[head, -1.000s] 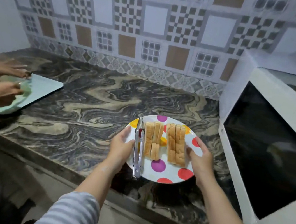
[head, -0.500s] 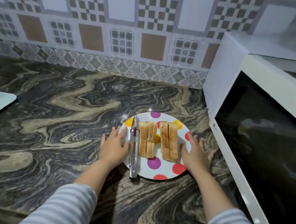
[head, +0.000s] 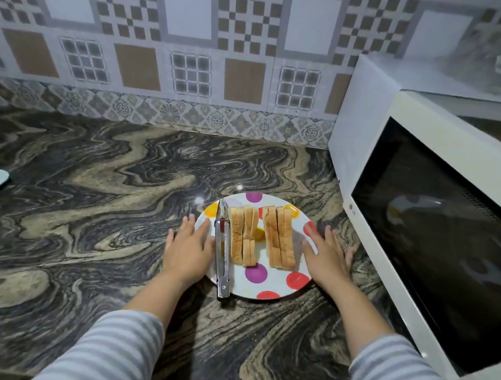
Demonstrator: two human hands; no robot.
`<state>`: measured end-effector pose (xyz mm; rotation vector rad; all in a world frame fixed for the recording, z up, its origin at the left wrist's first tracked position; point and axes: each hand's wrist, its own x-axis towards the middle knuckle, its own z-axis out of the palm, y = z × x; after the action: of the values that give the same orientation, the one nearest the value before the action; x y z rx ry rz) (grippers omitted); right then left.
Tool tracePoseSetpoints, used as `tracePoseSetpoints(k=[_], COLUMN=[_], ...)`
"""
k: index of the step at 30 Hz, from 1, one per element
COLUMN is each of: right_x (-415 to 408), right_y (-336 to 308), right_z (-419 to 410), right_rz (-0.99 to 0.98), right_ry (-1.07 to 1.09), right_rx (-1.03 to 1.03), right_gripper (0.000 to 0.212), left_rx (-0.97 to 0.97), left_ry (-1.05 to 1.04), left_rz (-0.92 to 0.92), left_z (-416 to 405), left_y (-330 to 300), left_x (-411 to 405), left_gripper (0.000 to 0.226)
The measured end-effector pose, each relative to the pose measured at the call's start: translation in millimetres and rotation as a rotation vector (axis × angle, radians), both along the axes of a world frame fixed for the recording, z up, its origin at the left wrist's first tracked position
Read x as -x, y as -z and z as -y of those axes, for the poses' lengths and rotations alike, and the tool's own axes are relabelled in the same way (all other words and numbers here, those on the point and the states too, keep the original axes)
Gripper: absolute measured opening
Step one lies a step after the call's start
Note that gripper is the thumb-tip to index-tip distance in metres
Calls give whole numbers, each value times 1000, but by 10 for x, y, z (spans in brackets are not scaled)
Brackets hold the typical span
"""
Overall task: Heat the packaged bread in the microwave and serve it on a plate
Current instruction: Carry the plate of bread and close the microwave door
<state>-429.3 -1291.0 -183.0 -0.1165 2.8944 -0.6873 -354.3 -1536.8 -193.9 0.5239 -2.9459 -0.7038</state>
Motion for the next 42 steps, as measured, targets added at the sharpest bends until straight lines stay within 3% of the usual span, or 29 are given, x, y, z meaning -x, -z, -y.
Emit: tracePoseSetpoints(k=[6,12,16,21,25,33,42], right_x=[-370,-915,-1221,-1335,-1250,-705,619], right_y=[-502,-1619,-2103,-2396,-2351,-2297,-2291], right_z=[-116,-304,-511,-930,-1272,-2288,-3389], right_rz=[-154,-583,-768,-622,-457,-406,-476], right_ry=[9,55,165,397,467,473,224], right_rx=[-86,-278,-454,-673,-705,-699,-576], right_gripper=[50,50,48,61,62,77,99], left_rx=[61,99,71,-56,-82,175,501], left_ry=[-3,348,536,721,771,617,328], left_rz=[-180,-402,-556,-603,-599,-624,-519], left_z=[-150,-957,-1629,-2352,-2711,-3199,-3802], left_y=[-446,-1174,-1580,-2008,-2060,-1998,-2049], left_x=[95,488,654,809,887,1079,1578], left_gripper=[61,53,49,51,52,59,78])
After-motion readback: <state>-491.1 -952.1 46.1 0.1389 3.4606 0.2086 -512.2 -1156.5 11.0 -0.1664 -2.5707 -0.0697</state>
